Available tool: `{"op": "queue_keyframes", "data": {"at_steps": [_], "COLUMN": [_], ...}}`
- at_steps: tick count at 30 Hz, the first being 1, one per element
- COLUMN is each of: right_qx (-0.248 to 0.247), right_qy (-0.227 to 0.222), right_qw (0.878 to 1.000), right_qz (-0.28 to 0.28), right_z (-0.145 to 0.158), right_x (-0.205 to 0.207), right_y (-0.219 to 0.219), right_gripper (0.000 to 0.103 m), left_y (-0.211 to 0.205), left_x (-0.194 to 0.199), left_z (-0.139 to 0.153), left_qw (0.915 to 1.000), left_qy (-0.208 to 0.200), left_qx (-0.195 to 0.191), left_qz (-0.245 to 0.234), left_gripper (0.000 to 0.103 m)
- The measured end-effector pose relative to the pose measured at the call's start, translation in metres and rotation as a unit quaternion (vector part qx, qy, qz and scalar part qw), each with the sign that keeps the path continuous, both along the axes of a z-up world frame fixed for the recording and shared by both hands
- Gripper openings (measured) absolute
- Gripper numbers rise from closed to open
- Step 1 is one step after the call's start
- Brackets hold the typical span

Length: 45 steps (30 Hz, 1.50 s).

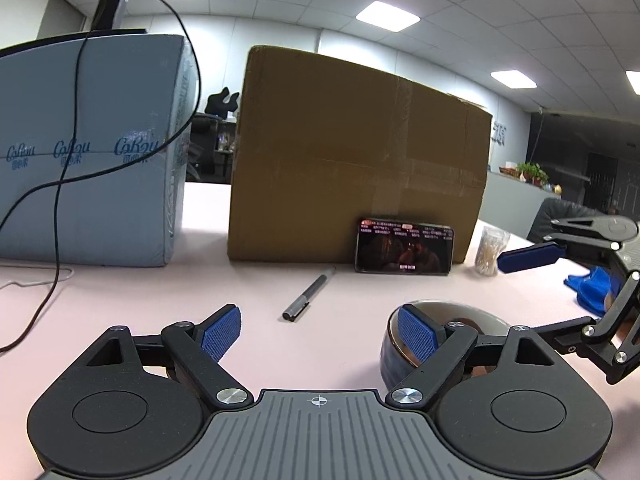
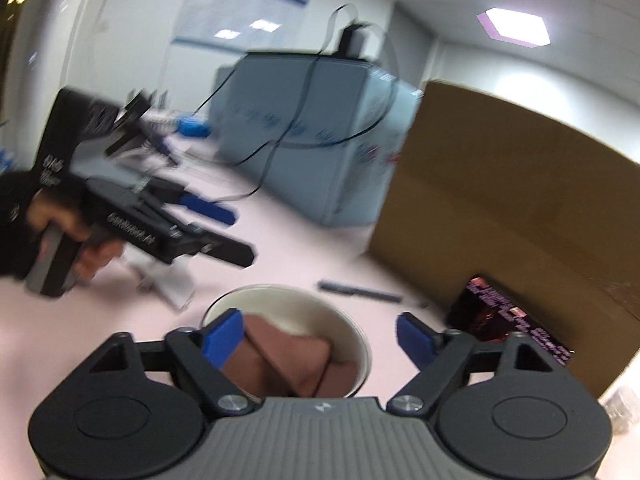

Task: Clean bowl

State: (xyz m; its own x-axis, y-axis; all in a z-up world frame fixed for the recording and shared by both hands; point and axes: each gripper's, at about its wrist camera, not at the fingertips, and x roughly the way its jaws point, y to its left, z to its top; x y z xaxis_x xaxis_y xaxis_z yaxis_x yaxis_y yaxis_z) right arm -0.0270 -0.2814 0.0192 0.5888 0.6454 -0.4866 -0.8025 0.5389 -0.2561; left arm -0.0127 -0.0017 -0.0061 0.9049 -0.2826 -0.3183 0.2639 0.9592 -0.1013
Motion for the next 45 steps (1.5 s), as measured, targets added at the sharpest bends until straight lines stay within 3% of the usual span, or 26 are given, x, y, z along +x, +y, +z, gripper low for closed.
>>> {"op": "queue_keyframes", "data": {"at_steps": [3,4,7,17,24,30,33,36,38,40,45], "right_qx": [-0.032,-0.050,-0.123,-0.226,-0.256,-0.269,-0.256,-0.242,-0.236,-0.231,-0.253], "right_qy": [0.028,0.037,0.058,0.139,0.199,0.221,0.238,0.251,0.250,0.247,0.232], "right_qw": [0.999,0.998,0.990,0.961,0.941,0.932,0.932,0.933,0.936,0.939,0.937], "right_qz": [0.020,0.028,0.049,0.079,0.094,0.098,0.093,0.088,0.079,0.070,0.058], "right_z": [0.003,0.004,0.008,0.018,0.011,-0.003,-0.007,-0.007,-0.006,-0.006,-0.007], "right_x": [0.003,0.006,0.015,0.048,0.068,0.077,0.086,0.092,0.096,0.098,0.094], "right_y": [0.007,0.011,0.027,0.060,0.077,0.086,0.085,0.080,0.079,0.078,0.079], "right_gripper": [0.064,0.053,0.040,0.040,0.043,0.045,0.050,0.045,0.029,0.021,0.018], "left_y": [-0.003,-0.004,-0.003,0.000,0.000,0.002,0.002,0.002,0.001,0.000,-0.001], "left_x": [0.001,0.001,0.004,0.008,0.008,0.010,0.010,0.012,0.012,0.011,0.011], "left_z": [-0.001,-0.001,-0.002,-0.003,-0.004,-0.004,-0.004,-0.004,-0.004,-0.004,-0.004], "left_qw": [0.9999,0.9999,0.9999,0.9998,0.9997,0.9996,0.9996,0.9995,0.9995,0.9995,0.9996], "left_qy": [0.001,0.002,0.008,0.019,0.022,0.027,0.028,0.032,0.032,0.031,0.029], "left_qx": [0.011,0.013,0.014,0.006,0.004,-0.004,-0.004,-0.003,-0.003,-0.002,0.001], "left_qz": [-0.001,0.000,0.004,0.004,0.003,0.001,0.000,-0.003,-0.003,-0.004,-0.004], "left_gripper": [0.088,0.088,0.088,0.088,0.088,0.088,0.088,0.088,0.088,0.088,0.088]}}
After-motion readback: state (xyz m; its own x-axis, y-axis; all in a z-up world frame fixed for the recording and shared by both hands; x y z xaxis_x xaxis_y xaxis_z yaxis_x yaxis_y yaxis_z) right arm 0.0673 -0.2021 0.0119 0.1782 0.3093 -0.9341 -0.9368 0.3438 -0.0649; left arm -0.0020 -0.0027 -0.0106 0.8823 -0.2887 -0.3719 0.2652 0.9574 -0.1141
